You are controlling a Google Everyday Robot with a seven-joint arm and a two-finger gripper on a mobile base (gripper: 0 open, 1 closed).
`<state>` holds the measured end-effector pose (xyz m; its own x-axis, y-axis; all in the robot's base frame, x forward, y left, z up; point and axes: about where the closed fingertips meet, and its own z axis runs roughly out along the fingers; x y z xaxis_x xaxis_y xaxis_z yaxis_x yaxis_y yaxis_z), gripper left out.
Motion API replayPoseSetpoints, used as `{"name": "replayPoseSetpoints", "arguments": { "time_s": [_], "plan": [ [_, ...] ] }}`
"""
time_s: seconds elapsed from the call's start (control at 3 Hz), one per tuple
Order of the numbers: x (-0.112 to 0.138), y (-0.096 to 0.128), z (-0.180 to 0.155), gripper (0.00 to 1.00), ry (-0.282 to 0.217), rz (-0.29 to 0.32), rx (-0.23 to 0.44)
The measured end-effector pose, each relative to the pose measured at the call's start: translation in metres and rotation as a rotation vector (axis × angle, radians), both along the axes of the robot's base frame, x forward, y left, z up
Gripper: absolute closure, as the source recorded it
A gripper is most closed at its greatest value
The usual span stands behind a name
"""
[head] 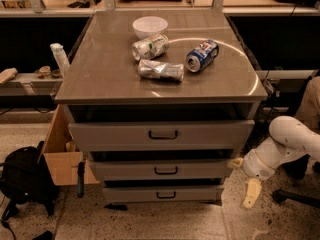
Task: Open middle drawer
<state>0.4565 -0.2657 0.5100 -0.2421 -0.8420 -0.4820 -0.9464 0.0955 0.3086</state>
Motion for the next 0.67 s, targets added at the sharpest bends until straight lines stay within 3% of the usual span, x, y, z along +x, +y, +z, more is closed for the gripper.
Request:
{"name": "replayPoseSetpoints", "arguments": {
  "time_s": [0.67],
  "plan": [
    [-0.036, 0.001, 0.004, 0.0, 0.044, 0.008, -0.006]
  ]
}}
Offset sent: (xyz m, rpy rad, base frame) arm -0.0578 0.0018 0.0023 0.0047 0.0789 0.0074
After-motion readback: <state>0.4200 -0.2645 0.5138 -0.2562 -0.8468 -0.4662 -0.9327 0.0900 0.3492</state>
